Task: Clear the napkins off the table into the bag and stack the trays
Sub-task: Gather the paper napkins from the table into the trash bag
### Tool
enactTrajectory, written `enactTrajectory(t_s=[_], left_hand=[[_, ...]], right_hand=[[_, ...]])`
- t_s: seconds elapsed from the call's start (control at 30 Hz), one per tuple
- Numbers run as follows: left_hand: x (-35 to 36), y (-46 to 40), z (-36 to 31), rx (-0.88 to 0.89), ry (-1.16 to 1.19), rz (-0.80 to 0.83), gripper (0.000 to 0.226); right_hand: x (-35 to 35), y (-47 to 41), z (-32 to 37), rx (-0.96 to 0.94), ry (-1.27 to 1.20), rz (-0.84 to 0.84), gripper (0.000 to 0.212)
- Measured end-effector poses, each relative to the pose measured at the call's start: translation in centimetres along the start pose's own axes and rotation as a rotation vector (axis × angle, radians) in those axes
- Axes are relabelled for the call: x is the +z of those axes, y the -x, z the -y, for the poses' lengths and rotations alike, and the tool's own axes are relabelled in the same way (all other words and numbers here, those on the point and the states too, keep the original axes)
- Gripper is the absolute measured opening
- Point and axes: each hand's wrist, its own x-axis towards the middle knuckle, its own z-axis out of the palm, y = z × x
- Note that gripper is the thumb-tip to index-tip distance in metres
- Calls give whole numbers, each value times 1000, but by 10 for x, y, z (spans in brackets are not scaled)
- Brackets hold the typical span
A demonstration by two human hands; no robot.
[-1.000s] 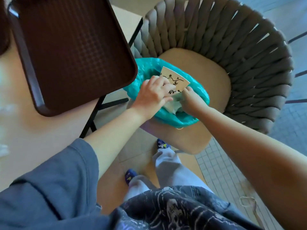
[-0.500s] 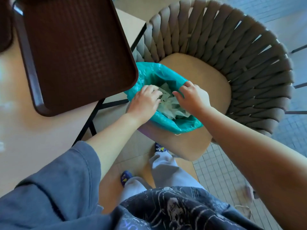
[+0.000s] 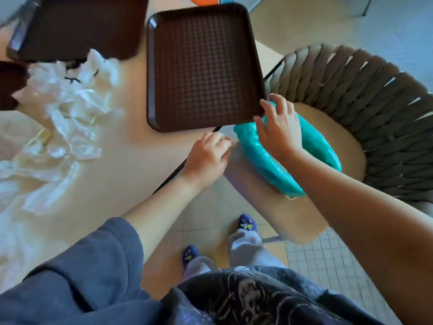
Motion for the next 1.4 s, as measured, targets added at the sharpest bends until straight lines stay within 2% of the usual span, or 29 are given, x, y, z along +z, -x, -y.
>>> enactTrajectory(t_s=[0.23, 0.63, 0.93, 1.03, 1.13, 1.27, 1.4], left_hand=[[-64, 88, 44, -217, -57, -112, 23], [-139, 265, 119, -639, -177, -237, 30], [-159, 371, 127, -777, -304, -419, 26], [-158, 393, 123, -842, -282, -394, 42], [-154, 406, 121, -874, -243, -293, 52], [-146, 409, 124, -850, -207, -218, 49], [-144, 407, 132, -793, -164, -298, 31]], right_hand=[[6, 11, 113, -229, -30, 62, 42], [65, 63, 293, -592, -138, 420, 42], [92, 121, 381, -937, -173, 587, 47], [96, 137, 398, -1068, -193, 599, 49], [99, 150, 406, -1194, -179, 614, 48], [103, 157, 404, -1183, -194, 683, 34], [104, 154, 400, -1060, -280, 699, 24]])
